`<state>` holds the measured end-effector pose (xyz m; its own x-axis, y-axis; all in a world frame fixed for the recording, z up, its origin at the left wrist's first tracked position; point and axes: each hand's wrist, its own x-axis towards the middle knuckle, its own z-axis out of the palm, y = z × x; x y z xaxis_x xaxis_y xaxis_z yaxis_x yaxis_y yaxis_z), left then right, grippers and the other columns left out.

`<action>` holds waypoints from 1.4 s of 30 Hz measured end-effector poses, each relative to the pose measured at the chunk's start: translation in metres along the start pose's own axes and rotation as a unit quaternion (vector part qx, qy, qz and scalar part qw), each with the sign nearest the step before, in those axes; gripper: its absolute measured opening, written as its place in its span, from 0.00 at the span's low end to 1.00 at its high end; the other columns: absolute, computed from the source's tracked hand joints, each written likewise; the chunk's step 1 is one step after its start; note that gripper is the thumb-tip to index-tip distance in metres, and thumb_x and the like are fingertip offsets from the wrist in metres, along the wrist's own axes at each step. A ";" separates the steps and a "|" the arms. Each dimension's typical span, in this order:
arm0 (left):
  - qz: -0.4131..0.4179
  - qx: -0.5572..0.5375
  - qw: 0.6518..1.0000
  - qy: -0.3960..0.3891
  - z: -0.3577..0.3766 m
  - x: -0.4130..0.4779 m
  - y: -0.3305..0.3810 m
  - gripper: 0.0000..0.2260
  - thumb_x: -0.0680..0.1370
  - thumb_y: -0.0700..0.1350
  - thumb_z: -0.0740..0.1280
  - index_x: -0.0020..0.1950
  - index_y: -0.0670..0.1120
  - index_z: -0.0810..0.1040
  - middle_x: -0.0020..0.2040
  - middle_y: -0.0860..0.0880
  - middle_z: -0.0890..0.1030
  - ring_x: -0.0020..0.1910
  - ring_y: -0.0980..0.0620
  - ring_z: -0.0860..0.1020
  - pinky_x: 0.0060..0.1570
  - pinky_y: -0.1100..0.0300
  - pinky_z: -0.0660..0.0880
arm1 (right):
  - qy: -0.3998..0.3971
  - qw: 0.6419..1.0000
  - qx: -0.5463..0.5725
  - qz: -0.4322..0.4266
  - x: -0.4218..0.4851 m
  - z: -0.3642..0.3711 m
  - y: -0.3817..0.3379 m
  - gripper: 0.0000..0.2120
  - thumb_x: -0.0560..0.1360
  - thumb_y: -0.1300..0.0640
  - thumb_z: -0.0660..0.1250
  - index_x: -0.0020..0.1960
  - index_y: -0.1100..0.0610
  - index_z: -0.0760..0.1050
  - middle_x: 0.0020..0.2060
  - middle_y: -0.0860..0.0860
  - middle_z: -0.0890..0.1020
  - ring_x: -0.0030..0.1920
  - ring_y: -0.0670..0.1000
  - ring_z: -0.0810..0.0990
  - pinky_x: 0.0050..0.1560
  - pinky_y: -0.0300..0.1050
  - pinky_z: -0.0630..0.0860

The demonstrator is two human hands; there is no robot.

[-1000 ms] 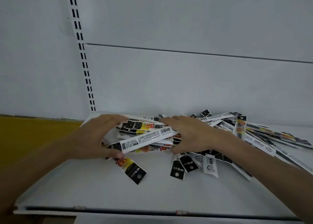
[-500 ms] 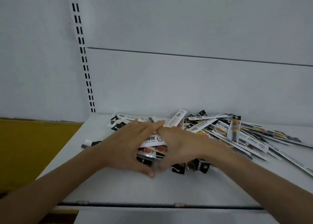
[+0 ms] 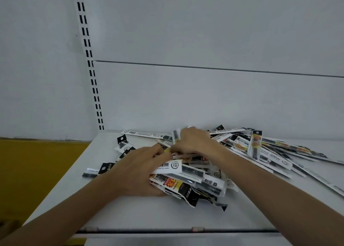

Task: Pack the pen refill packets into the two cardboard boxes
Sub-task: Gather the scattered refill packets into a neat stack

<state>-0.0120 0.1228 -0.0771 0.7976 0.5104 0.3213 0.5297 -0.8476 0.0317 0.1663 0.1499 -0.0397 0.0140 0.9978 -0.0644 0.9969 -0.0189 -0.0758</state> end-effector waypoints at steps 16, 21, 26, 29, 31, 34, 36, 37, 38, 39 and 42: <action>0.049 0.057 0.995 0.070 -0.001 0.007 0.003 0.34 0.61 0.68 0.64 0.61 0.50 0.69 0.62 0.47 0.72 0.64 0.50 0.64 0.65 0.59 0.55 | -0.028 0.969 0.229 -0.088 -0.009 -0.038 0.025 0.15 0.73 0.52 0.68 0.55 0.59 0.72 0.42 0.49 0.76 0.40 0.49 0.77 0.37 0.37 0.71; 0.046 0.065 0.996 0.045 -0.002 0.009 0.002 0.47 0.65 0.71 0.62 0.75 0.48 0.50 0.76 0.45 0.47 0.75 0.48 0.45 0.71 0.49 0.42 | -0.029 0.968 0.241 -0.067 -0.008 -0.029 0.011 0.21 0.75 0.45 0.62 0.61 0.59 0.73 0.56 0.54 0.79 0.54 0.52 0.78 0.58 0.48 0.74; -0.012 -0.024 0.997 -0.076 0.001 0.011 -0.003 0.48 0.66 0.66 0.67 0.71 0.59 0.36 0.73 0.61 0.50 0.69 0.65 0.50 0.68 0.66 0.44 | -0.018 0.998 0.048 0.021 -0.012 -0.032 0.037 0.09 0.71 0.65 0.65 0.33 0.61 0.69 0.24 0.52 0.78 0.31 0.52 0.79 0.32 0.43 0.77; -0.007 -0.005 0.999 -0.041 0.004 0.012 -0.005 0.47 0.64 0.69 0.65 0.74 0.54 0.44 0.66 0.53 0.67 0.62 0.57 0.62 0.60 0.64 0.54 | -0.089 0.986 0.141 0.023 -0.018 -0.024 0.048 0.01 0.70 0.66 0.69 0.40 0.64 0.78 0.28 0.55 0.82 0.29 0.48 0.82 0.37 0.43 0.82; 0.002 0.002 1.000 -0.023 0.005 0.013 -0.007 0.46 0.63 0.71 0.64 0.74 0.53 0.53 0.60 0.52 0.71 0.56 0.57 0.63 0.56 0.61 0.58 | -0.081 0.972 0.219 0.012 -0.024 -0.021 0.052 0.02 0.70 0.65 0.71 0.42 0.63 0.79 0.29 0.54 0.82 0.24 0.45 0.80 0.27 0.35 0.76; 0.036 -0.010 0.999 0.001 0.006 0.018 -0.007 0.37 0.61 0.67 0.67 0.67 0.53 0.67 0.58 0.52 0.71 0.57 0.58 0.64 0.58 0.60 0.62 | -0.079 0.966 0.243 -0.032 -0.027 -0.017 0.051 0.01 0.72 0.63 0.70 0.43 0.60 0.80 0.31 0.52 0.82 0.25 0.43 0.79 0.25 0.33 0.73; 0.060 -0.015 0.998 0.010 0.008 0.018 -0.006 0.36 0.61 0.67 0.67 0.65 0.53 0.66 0.67 0.50 0.67 0.66 0.55 0.61 0.66 0.55 0.58 | -0.101 0.962 0.244 -0.070 -0.029 -0.015 0.046 0.07 0.73 0.66 0.67 0.47 0.59 0.82 0.33 0.50 0.82 0.27 0.41 0.79 0.29 0.33 0.75; 0.071 -0.016 0.997 0.010 0.008 0.018 -0.005 0.36 0.62 0.67 0.66 0.66 0.53 0.65 0.69 0.50 0.65 0.69 0.55 0.59 0.68 0.53 0.54 | -0.101 0.960 0.247 -0.081 -0.029 -0.014 0.045 0.10 0.73 0.68 0.65 0.48 0.59 0.82 0.34 0.50 0.82 0.28 0.40 0.79 0.31 0.35 0.76; 0.079 -0.022 0.997 0.008 0.008 0.017 -0.002 0.36 0.63 0.66 0.66 0.66 0.53 0.63 0.70 0.51 0.66 0.69 0.56 0.60 0.69 0.54 0.53 | -0.096 0.959 0.254 -0.083 -0.030 -0.013 0.045 0.11 0.73 0.69 0.64 0.48 0.59 0.82 0.35 0.50 0.82 0.29 0.41 0.79 0.34 0.37 0.78; 0.082 -0.027 0.996 0.006 0.007 0.016 0.000 0.36 0.63 0.65 0.66 0.66 0.52 0.63 0.67 0.51 0.69 0.66 0.57 0.63 0.68 0.58 0.54 | -0.086 0.957 0.266 -0.075 -0.031 -0.013 0.045 0.11 0.73 0.69 0.64 0.48 0.59 0.82 0.34 0.50 0.82 0.30 0.43 0.80 0.34 0.39 0.79; 0.076 -0.011 0.997 0.031 0.003 0.014 0.006 0.35 0.62 0.65 0.65 0.63 0.48 0.67 0.54 0.50 0.77 0.52 0.56 0.68 0.54 0.64 0.60 | -0.019 0.974 0.226 -0.019 -0.034 -0.013 0.041 0.09 0.73 0.55 0.70 0.43 0.62 0.79 0.31 0.53 0.80 0.27 0.47 0.78 0.26 0.37 0.76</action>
<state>0.0032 0.1252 -0.0757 0.8486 0.3657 0.3824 0.3966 -0.9180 -0.0023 0.2077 0.1161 -0.0279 -0.0331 0.9954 -0.0902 0.8611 -0.0175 -0.5082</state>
